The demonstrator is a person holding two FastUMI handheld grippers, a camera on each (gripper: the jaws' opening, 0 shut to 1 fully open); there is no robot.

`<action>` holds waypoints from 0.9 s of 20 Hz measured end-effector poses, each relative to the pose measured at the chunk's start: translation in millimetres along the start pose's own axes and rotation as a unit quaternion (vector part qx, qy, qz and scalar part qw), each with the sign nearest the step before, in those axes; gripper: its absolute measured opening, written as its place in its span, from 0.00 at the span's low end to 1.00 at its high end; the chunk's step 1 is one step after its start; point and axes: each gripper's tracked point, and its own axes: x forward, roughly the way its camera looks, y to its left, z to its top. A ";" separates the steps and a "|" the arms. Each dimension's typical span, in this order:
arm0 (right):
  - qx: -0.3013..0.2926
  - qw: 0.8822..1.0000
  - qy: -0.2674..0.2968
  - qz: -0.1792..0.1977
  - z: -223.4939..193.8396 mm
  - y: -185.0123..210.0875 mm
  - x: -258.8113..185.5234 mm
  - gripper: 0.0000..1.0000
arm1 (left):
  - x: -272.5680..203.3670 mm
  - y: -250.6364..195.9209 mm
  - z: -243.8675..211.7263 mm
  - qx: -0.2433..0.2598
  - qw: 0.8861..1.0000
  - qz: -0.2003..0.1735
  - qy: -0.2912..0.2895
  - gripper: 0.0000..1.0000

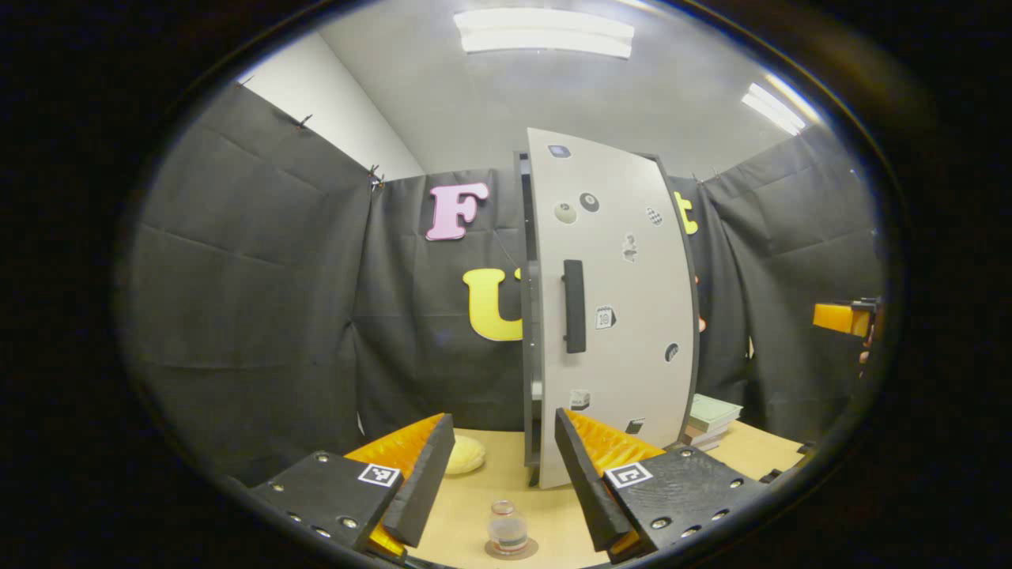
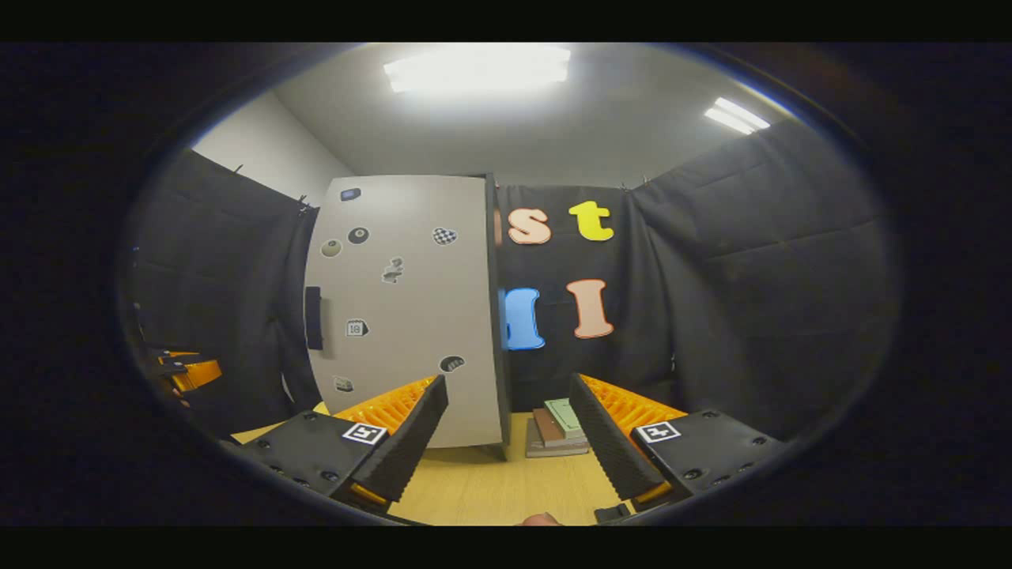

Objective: Open the cabinet door with the right hand, grasp the bottle in the cabinet with the left hand and place it on the coaster, then close the cabinet door with the right hand.

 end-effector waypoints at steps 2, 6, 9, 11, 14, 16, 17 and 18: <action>0.000 1.000 0.002 -0.005 -5.7 -16.3 -5.1 0.94 | -2.8 -12.6 1.3 0.001 1.000 0.005 -0.001 0.76; 0.004 1.000 0.006 -0.019 -16.6 -33.3 -14.8 0.94 | -4.5 -28.9 -1.3 0.012 1.000 -0.006 -0.010 0.76; 0.017 0.999 0.003 -0.029 -20.5 -29.8 -19.0 0.94 | -1.6 -34.3 -3.1 0.010 1.000 -0.017 -0.010 0.76; 0.013 0.999 -0.002 -0.034 -19.7 -27.3 -18.6 0.98 | -1.2 -32.9 -1.7 0.006 1.000 -0.016 -0.013 0.76; 0.007 0.999 0.001 -0.036 -19.3 -18.2 -15.2 0.99 | -1.1 -32.1 2.2 -0.001 1.000 -0.017 -0.020 0.78; 0.002 0.999 -0.004 -0.040 -16.6 -17.3 -15.3 0.94 | 0.9 -32.6 2.9 0.002 1.000 -0.020 -0.020 0.76; 0.000 0.999 -0.006 -0.044 -15.7 -16.6 -15.6 0.94 | 2.5 -32.2 2.2 0.003 1.000 -0.021 -0.018 0.76; -0.001 0.999 -0.006 -0.047 -15.7 -16.8 -16.4 0.98 | 2.6 -31.5 1.6 0.002 1.000 -0.022 -0.018 0.76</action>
